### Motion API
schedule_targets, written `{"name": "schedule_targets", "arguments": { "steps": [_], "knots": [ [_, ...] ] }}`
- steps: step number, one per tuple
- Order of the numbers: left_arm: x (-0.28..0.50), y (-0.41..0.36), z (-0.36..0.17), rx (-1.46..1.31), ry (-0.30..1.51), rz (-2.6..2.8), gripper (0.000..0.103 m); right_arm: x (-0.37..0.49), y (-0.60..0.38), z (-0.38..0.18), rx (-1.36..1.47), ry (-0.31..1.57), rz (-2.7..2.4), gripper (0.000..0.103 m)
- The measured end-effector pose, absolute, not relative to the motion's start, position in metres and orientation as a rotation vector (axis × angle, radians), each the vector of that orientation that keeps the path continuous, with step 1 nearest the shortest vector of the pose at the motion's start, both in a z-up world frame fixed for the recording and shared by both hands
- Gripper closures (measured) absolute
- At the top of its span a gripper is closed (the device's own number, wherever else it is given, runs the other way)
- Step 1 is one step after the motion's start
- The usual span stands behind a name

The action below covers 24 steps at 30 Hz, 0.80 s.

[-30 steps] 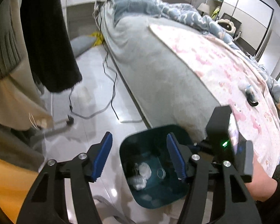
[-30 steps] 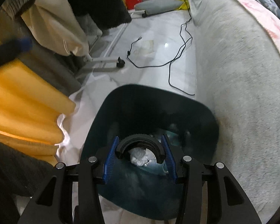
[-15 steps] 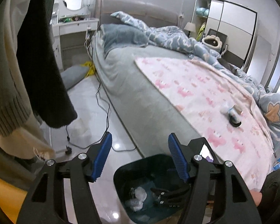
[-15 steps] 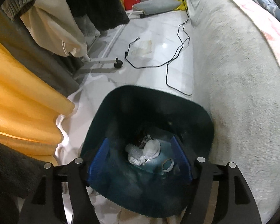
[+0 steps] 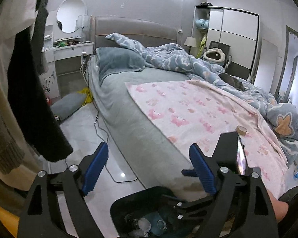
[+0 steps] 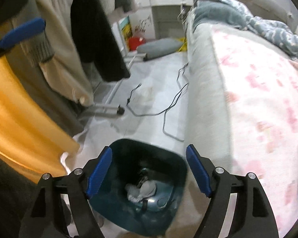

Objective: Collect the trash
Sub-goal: 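Move both grippers back over the remaining trash on the bed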

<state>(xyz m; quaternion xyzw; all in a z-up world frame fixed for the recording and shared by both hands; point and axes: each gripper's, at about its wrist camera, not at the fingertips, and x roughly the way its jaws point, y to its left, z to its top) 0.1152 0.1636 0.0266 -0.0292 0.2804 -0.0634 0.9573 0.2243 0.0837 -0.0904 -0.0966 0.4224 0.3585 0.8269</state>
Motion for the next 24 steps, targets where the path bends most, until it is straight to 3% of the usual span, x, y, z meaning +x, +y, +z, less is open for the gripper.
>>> {"name": "schedule_targets", "arguments": {
  "steps": [15,24],
  "knots": [
    [0.141,0.105,0.029,-0.088,0.572,-0.224,0.012,0.255,-0.022,-0.044,-0.141,0.780,0.595,0.022],
    [0.163,0.065,0.014,-0.095,0.623,-0.271,0.012,0.278,-0.093,-0.043,-0.054,0.742,0.468,0.022]
  ]
}}
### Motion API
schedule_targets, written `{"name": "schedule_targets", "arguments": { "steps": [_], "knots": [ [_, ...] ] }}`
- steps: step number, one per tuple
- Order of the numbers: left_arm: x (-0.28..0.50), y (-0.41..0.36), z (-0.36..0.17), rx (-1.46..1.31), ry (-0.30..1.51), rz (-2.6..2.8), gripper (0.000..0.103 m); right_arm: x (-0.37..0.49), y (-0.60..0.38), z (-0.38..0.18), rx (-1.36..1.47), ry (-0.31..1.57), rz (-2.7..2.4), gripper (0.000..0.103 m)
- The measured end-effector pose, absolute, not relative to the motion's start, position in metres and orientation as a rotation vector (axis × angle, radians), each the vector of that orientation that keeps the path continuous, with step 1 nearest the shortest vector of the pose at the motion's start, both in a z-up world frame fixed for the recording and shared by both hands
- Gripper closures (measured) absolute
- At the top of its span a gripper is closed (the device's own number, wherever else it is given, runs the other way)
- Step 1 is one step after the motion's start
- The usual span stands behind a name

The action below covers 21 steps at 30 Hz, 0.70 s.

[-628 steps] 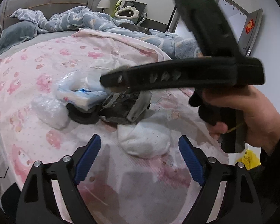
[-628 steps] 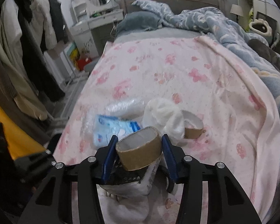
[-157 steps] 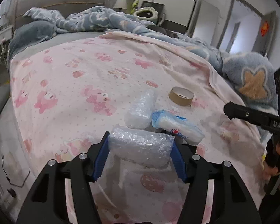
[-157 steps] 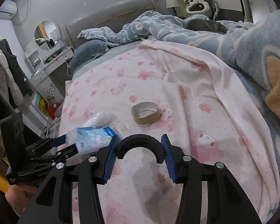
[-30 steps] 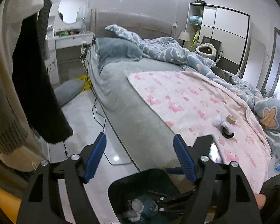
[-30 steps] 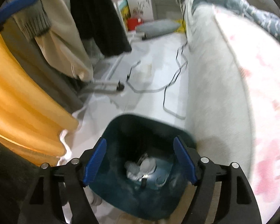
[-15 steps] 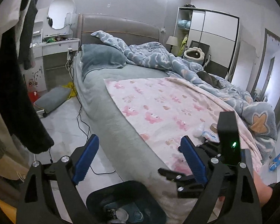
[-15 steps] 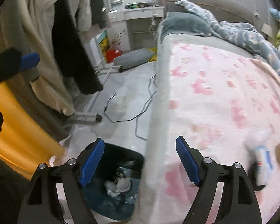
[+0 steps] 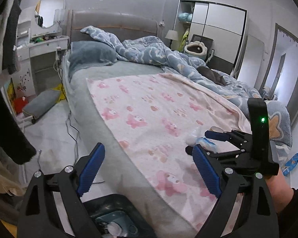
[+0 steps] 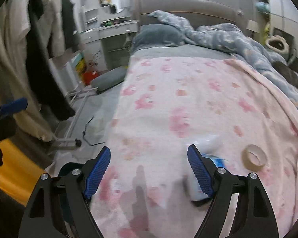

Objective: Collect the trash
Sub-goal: 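Move both grippers back over the remaining trash on the bed, then grasp the brown tape roll with the right gripper while the left grasps the blue wipes pack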

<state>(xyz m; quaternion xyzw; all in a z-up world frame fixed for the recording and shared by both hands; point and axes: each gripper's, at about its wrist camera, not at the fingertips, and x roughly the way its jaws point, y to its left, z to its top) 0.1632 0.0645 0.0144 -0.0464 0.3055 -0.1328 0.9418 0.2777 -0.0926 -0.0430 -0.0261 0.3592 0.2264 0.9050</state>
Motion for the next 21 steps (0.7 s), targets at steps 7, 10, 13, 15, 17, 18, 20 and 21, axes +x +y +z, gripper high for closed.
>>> {"name": "schedule_targets", "arguments": {
  "steps": [7,10,13,15,17,18,20,21],
  "knots": [
    [0.184,0.034,0.003,-0.158,0.679,-0.322,0.012,0.288,-0.129,-0.041,-0.039,0.724,0.408,0.022],
    [0.194,0.021,-0.004,-0.187,0.706,-0.345,0.012,0.290,-0.145,-0.041,-0.040,0.718,0.381,0.022],
    [0.200,0.007,-0.011,-0.199,0.730,-0.370,0.012,0.291,-0.161,-0.044,-0.033,0.715,0.359,0.021],
    [0.204,-0.001,-0.015,-0.203,0.742,-0.379,0.012,0.293,-0.172,-0.047,-0.029,0.722,0.343,0.020],
    [0.209,-0.010,-0.019,-0.220,0.755,-0.392,0.013,0.295,-0.181,-0.051,-0.013,0.731,0.332,0.019],
    [0.211,-0.013,-0.022,-0.232,0.763,-0.402,0.015,0.295,-0.185,-0.053,-0.009,0.734,0.329,0.019],
    [0.216,-0.022,-0.027,-0.254,0.780,-0.420,0.016,0.297,-0.190,-0.058,-0.019,0.742,0.317,0.019],
    [0.218,-0.026,-0.029,-0.258,0.786,-0.426,0.017,0.298,-0.192,-0.061,-0.027,0.749,0.313,0.019]
  ]
}}
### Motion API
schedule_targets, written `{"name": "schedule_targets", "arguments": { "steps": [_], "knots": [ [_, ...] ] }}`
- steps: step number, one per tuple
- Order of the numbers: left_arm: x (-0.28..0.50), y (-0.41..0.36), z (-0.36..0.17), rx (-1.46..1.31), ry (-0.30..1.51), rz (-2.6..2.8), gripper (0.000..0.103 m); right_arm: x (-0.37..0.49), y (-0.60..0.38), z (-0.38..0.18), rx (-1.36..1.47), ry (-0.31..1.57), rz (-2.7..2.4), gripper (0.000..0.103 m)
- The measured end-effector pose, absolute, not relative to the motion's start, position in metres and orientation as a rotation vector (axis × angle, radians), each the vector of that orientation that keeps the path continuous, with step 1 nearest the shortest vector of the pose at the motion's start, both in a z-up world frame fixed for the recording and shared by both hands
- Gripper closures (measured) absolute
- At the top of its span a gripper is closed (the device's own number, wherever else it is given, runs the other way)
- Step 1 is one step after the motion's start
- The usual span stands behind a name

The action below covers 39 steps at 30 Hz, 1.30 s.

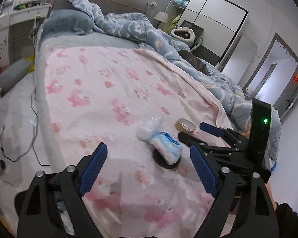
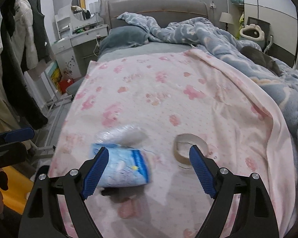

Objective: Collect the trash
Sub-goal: 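Grasp the brown tape roll with the right gripper while the left grasps the blue wipes pack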

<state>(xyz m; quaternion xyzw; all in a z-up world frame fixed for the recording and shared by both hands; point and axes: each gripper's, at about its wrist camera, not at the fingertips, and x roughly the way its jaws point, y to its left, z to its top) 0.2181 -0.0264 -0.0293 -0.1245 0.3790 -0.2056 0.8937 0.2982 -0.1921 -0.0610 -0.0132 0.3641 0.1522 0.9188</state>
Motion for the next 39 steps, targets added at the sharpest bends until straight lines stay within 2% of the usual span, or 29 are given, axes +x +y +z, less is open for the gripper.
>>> {"name": "schedule_targets", "arguments": {
  "steps": [14,19,23,28,30,32,39],
  "knots": [
    [0.255,-0.051,-0.075,-0.445,0.943,-0.490,0.028,0.322,-0.219,-0.081,-0.004,0.794,0.287,0.019],
    [0.261,-0.055,-0.081,-0.449,0.957,-0.501,0.040,0.330,-0.229,-0.086,0.028,0.803,0.280,0.019],
    [0.266,-0.056,-0.086,-0.473,0.962,-0.510,0.041,0.337,-0.235,-0.091,0.043,0.821,0.274,0.019],
    [0.270,-0.063,-0.090,-0.463,0.966,-0.519,0.054,0.344,-0.234,-0.093,0.031,0.824,0.295,0.019],
    [0.271,-0.065,-0.092,-0.465,0.969,-0.524,0.058,0.346,-0.235,-0.095,0.031,0.828,0.299,0.022],
    [0.272,-0.066,-0.091,-0.455,0.964,-0.527,0.060,0.348,-0.234,-0.096,0.031,0.836,0.301,0.030],
    [0.275,-0.071,-0.087,-0.415,0.954,-0.519,0.083,0.354,-0.229,-0.102,0.009,0.858,0.310,0.045]
  ]
}}
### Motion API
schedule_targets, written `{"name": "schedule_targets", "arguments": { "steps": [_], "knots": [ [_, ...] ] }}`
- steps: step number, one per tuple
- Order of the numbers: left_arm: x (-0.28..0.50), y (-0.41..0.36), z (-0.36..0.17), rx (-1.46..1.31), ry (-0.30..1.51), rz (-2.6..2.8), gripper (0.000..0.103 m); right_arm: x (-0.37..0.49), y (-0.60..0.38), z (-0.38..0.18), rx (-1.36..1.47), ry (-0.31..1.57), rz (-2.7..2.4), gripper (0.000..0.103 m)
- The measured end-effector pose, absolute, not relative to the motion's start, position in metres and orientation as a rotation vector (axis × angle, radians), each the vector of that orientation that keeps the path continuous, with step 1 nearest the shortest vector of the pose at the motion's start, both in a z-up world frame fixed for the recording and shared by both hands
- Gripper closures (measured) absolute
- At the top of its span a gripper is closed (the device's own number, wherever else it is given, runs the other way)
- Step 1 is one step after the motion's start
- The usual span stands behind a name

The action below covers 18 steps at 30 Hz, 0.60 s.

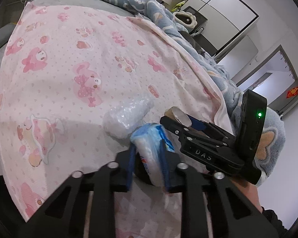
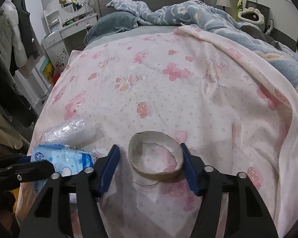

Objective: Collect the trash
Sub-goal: 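Grasp the brown tape roll with the right gripper while the left grasps the blue wipes pack, then carry the wipes pack and tape roll over the wastebasket with both grippers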

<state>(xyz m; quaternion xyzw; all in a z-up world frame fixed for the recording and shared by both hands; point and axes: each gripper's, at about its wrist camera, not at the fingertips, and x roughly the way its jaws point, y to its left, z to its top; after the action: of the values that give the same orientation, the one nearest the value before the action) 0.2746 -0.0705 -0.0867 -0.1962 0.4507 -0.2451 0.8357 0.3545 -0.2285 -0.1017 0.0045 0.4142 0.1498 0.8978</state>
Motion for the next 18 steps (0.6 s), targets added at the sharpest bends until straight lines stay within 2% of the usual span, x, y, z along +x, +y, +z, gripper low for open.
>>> {"name": "schedule_targets", "arguments": {
  "steps": [2,10,18],
  "knots": [
    [0.273,-0.073,-0.085,-0.393,0.946,-0.524,0.084,0.355,-0.230,-0.101,0.016,0.859,0.305,0.054],
    [0.260,-0.081,-0.063,-0.316,0.840,-0.550,0.090,0.351,-0.235,-0.087,0.032,0.832,0.296,0.054],
    [0.238,-0.081,-0.039,-0.233,0.743,-0.579,0.091,0.341,-0.242,-0.057,0.056,0.785,0.275,0.054]
  ]
}}
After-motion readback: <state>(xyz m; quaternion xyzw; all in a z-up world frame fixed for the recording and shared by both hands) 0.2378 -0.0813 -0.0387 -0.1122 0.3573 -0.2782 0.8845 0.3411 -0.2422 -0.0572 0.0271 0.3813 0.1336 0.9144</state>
